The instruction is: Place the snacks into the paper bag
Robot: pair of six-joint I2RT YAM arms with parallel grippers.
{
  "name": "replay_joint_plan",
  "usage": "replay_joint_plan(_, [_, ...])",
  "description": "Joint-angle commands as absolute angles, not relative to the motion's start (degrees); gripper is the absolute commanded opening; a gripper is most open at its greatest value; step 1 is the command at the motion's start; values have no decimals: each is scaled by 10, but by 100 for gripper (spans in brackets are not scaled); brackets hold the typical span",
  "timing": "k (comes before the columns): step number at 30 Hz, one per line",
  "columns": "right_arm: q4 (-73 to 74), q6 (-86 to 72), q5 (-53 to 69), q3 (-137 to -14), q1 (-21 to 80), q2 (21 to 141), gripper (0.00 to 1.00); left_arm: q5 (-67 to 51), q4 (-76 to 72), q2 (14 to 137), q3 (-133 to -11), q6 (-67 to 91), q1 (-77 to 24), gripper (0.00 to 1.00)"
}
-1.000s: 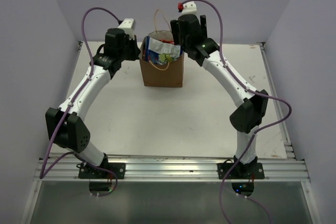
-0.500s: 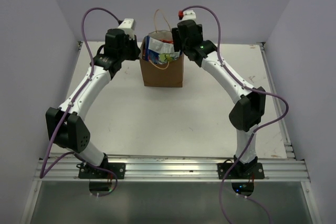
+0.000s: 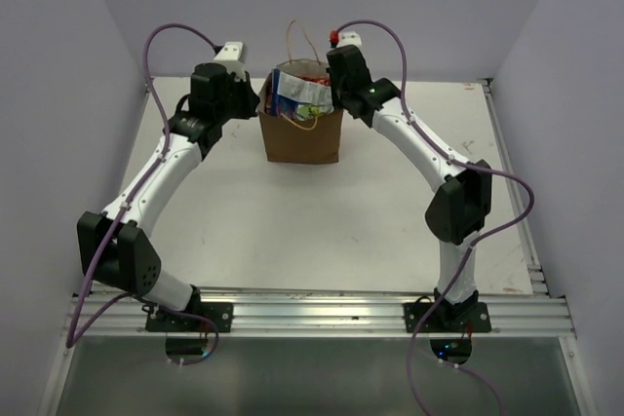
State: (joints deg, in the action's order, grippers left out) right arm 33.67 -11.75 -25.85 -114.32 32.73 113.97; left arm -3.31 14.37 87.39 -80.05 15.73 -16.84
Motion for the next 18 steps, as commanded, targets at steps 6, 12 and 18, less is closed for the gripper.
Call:
replay_joint_plan(6, [416,-111,-244,-1159,357,1058,0,-19,76,743,-742,205,-172,0])
replay_joint_plan(12, [467,-114,-309,-1143,419,1005,0,27,104,706,-735,230,-223,0])
replay_joint_plan(18, [503,-153,-351,-1089,469,922,0,69,137,637,-694,262,-269,0])
